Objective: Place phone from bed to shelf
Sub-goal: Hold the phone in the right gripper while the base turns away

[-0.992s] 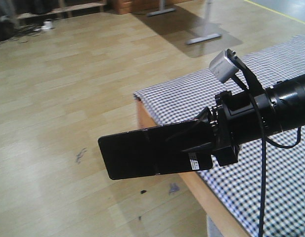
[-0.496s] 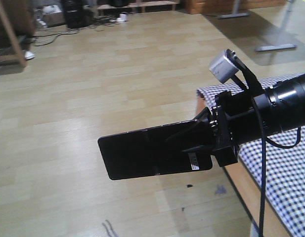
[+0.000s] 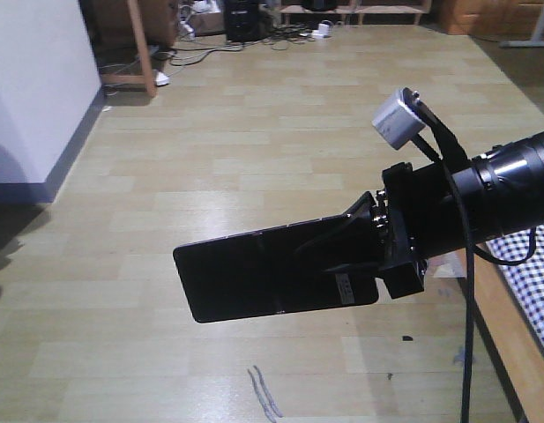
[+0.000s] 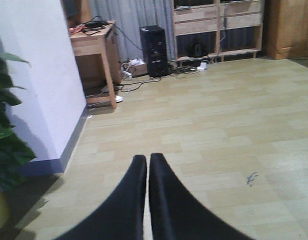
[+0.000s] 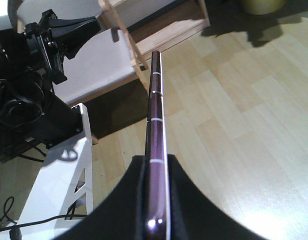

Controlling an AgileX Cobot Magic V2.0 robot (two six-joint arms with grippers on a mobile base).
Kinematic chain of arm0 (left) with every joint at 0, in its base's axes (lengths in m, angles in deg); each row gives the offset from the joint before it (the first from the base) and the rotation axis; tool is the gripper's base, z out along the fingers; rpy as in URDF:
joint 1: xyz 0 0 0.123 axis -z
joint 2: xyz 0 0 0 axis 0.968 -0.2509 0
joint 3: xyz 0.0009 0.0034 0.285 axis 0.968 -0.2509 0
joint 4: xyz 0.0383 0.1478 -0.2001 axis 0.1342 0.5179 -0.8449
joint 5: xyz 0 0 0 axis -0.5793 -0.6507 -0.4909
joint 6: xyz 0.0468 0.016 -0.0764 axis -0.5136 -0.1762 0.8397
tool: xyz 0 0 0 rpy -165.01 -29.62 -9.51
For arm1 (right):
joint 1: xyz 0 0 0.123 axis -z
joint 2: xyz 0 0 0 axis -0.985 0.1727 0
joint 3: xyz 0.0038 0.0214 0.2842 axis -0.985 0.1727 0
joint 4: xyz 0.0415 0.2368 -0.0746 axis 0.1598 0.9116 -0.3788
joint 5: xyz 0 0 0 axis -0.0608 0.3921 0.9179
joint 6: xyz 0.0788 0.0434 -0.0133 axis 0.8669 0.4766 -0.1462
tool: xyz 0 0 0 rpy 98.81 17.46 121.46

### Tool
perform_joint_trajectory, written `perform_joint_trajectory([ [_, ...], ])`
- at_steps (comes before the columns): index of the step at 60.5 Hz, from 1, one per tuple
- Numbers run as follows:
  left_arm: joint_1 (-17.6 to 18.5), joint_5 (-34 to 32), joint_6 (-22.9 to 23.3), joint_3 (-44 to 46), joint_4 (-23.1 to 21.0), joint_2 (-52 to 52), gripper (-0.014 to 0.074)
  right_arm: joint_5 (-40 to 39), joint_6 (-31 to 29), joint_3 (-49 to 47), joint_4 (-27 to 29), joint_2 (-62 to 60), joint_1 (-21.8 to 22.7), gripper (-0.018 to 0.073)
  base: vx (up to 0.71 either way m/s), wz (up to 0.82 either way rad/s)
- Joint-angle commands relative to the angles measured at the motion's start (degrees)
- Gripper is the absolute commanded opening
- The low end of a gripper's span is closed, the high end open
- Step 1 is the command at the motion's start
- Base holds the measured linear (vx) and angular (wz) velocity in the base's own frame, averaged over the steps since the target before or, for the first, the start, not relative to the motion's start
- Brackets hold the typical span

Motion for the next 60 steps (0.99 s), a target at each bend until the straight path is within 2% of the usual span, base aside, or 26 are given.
perform_joint_trajectory([
  [1,0.12,-4.19,0.22,1.46,-0.26,0.6,0.0001,4.43,-0.35,-1.51,4.94,-1.91,0.0,-0.0001,-0.08,0.3],
  [14,0.12,-4.19,0.22,1.46,-0.26,0.6,0.0001,4.43,-0.35,-1.51,4.94,-1.91,0.0,-0.0001,-0.05,0.18],
  [60,0.12,-4.19,0.22,1.46,-0.26,0.6,0.0001,4.43,-0.36,-1.51,4.99,-1.91,0.0,-0.0001,0.08,-0.02],
])
